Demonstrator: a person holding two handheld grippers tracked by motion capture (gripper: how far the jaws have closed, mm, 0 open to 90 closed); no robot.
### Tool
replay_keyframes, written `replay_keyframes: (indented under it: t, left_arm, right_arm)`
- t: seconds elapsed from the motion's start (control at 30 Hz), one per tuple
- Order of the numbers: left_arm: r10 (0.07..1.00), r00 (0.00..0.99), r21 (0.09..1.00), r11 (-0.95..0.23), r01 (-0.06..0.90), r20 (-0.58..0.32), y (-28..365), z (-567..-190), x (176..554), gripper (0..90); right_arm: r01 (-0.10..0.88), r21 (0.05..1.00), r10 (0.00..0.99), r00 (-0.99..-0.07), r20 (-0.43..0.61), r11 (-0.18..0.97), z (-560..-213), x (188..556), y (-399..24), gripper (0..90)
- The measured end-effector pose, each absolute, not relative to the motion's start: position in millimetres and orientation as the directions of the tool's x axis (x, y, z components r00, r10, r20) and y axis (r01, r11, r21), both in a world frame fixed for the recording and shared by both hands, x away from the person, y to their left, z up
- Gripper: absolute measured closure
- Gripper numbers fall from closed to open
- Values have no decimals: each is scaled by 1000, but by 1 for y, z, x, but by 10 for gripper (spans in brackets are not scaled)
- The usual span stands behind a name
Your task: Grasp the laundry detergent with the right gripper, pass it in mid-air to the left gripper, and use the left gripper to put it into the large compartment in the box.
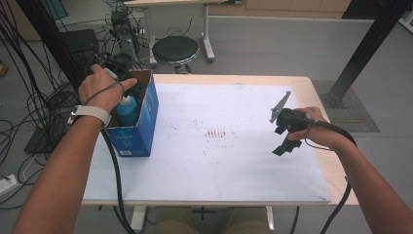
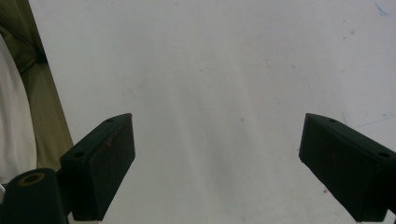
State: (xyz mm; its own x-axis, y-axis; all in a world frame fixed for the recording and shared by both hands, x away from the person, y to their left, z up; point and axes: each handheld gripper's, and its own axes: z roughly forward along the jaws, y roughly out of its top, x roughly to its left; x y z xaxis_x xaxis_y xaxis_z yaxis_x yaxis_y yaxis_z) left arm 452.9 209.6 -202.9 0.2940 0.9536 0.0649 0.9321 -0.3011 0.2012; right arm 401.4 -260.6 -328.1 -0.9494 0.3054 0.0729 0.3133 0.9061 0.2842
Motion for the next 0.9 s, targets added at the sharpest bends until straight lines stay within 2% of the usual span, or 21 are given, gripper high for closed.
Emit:
replay_keyframes:
  t: [0.27, 0.47, 0.9]
  left_arm:
    - [890, 453, 254, -449, 857, 46, 185, -173, 441, 115]
    - [794, 605, 253, -596, 762, 49, 159, -163, 436, 95]
    - [653, 757, 268, -735, 623, 30, 119, -161, 431, 90]
  right_arm:
    - [323, 288, 318, -946, 66, 902, -322, 400, -265, 107]
    - [327, 291, 323, -944, 60, 899, -317, 399, -267, 107]
    - [340, 293, 338, -939, 58, 894, -315, 397, -271, 106]
